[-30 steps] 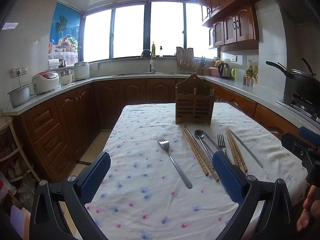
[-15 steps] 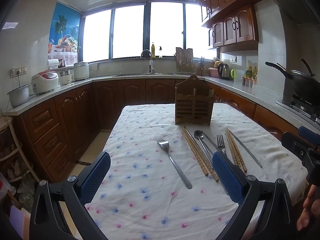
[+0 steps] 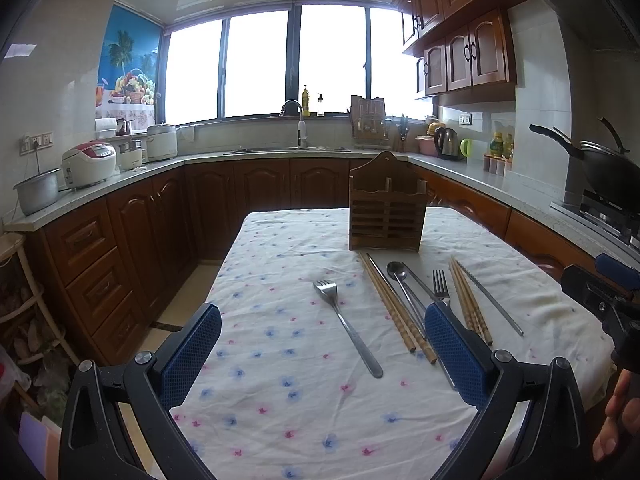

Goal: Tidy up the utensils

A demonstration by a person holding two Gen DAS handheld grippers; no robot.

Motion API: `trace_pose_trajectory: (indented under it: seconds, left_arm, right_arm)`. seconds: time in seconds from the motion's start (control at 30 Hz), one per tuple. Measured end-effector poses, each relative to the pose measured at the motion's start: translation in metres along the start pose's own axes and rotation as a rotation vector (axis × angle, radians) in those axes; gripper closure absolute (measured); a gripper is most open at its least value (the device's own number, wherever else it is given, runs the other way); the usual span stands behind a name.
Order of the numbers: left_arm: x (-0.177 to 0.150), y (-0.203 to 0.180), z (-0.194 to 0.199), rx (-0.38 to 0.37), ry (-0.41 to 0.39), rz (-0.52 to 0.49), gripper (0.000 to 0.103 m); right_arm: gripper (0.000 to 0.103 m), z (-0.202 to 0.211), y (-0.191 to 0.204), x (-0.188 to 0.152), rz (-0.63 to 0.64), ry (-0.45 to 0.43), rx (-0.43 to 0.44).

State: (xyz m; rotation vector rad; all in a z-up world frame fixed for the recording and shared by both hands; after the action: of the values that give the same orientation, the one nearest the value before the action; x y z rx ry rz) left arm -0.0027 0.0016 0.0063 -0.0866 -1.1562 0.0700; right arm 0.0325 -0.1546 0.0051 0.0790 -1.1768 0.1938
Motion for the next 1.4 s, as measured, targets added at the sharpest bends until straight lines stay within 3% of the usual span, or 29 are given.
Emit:
trace_pose_trajectory:
  seconds: [0.47, 0.9, 1.07, 1.17, 1.4]
  left_arm:
    - [0.001, 0.002, -0.005, -0.014, 0.021, 0.004, 0.001]
    - [0.034, 0.018, -0.068, -0.068, 0.228, 0.052, 0.001]
    - [0.057, 0.017, -0.100, -0.074, 0.267, 0.051, 0.005]
    - [0.069, 0.017, -0.121, -0.078, 0.287, 0.044, 0.013]
    - [0.088, 0.006, -0.177, -0.103, 0.376, 0.037, 0.027]
  right_arm:
    - [0.000, -0.004, -0.003, 0.000, -0.011, 0.007, 0.002]
    - [0.000, -0.041, -0.031, 0.005, -0.071, 0.095, 0.019]
    - [0.001, -0.067, -0.053, 0.009, -0.131, 0.150, 0.033]
    - [0.007, -0.087, -0.065, 0.011, -0.169, 0.199, 0.041]
    - [0.037, -0.139, -0.093, 0.014, -0.222, 0.299, 0.049]
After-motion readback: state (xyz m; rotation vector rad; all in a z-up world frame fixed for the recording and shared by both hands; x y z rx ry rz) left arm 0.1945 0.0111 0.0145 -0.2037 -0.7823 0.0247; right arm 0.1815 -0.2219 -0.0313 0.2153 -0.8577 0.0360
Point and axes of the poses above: each gripper's, at about its wrist camera, not at the fingertips, and z roughly against the way its jaws point, y to its left, x to its top, the point moved 1 cm from there along -z, roughly the way its jaws point, and after that the axes turned 5 degrees about z, right-handed, at the moved point
